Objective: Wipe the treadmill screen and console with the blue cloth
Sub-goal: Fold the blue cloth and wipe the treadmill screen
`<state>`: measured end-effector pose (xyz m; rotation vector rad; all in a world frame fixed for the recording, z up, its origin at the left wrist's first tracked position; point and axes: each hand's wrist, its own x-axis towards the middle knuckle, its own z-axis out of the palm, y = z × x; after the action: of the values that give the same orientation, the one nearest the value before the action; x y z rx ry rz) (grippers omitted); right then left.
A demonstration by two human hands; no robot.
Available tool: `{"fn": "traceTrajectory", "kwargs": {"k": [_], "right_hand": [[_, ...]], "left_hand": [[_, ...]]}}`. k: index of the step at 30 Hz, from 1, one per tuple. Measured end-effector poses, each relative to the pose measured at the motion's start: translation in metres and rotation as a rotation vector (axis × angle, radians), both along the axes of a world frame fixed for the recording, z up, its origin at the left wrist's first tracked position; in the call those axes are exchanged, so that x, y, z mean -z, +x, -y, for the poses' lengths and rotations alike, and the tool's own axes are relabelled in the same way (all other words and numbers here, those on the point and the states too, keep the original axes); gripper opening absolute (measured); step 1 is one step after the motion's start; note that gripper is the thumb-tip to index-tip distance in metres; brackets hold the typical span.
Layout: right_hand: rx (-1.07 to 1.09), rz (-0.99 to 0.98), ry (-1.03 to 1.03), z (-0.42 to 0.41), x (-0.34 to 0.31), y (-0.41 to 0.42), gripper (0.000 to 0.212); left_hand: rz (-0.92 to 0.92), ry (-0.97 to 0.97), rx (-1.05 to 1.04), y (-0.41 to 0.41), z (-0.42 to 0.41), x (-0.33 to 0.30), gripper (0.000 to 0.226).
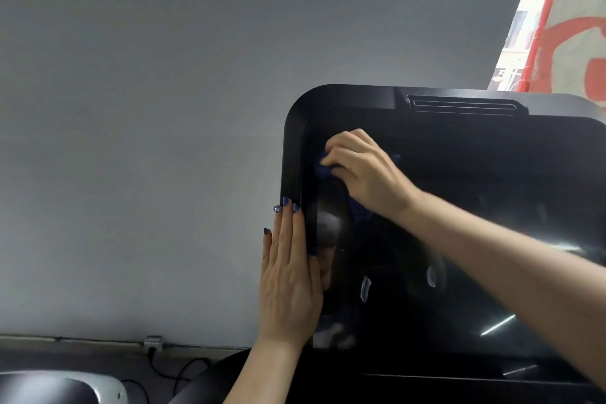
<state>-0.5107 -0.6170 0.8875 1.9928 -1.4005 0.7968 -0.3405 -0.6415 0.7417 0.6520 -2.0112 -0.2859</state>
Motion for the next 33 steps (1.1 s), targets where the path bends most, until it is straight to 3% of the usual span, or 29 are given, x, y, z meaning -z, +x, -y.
{"fn": "traceTrajectory", "kwargs": {"k": [3,7,9,12,14,17,20,26,30,33], "right_hand": [[0.041,0.167,-0.062,0.004,0.024,0.029,0.008],[-0.094,-0.087,0.128,-0.020,0.019,0.013,0.008],[-0.069,-0.165,0.107,-0.025,0.004,-0.009,0.007],[0.065,0.033,-0.048,-0.017,0.003,-0.013,0.009],[0.042,0.148,-0.077,-0.004,0.013,0.014,0.010],[-0.056,0.061,0.042,-0.007,0.020,0.026,0.006],[-0.057,-0.074,0.070,-0.030,0.008,-0.012,0.009],[0.104,0.147,-0.111,-0.030,0.023,-0.015,0.011],[0.014,0.069,-0.008,-0.040,0.023,-0.016,0.007],[0.073,0.062,-0.032,-0.064,0.019,-0.041,0.007]], "left_hand": [[-0.004,0.000,0.003,-0.001,0.000,-0.001,0.059],[0.000,-0.008,-0.005,0.001,-0.003,0.001,0.059],[0.007,-0.009,-0.008,0.002,-0.004,0.003,0.060],[0.007,-0.007,-0.014,0.002,-0.004,0.003,0.060],[-0.001,0.002,-0.008,0.002,-0.003,0.002,0.059],[0.000,0.005,0.006,0.003,-0.004,0.002,0.059],[0.004,-0.003,0.005,0.004,-0.003,0.003,0.058],[0.009,-0.007,-0.005,0.003,-0.003,0.005,0.059],[0.014,-0.014,-0.005,0.003,-0.003,0.004,0.058],[0.004,-0.010,-0.021,0.001,-0.002,0.005,0.057]]}}
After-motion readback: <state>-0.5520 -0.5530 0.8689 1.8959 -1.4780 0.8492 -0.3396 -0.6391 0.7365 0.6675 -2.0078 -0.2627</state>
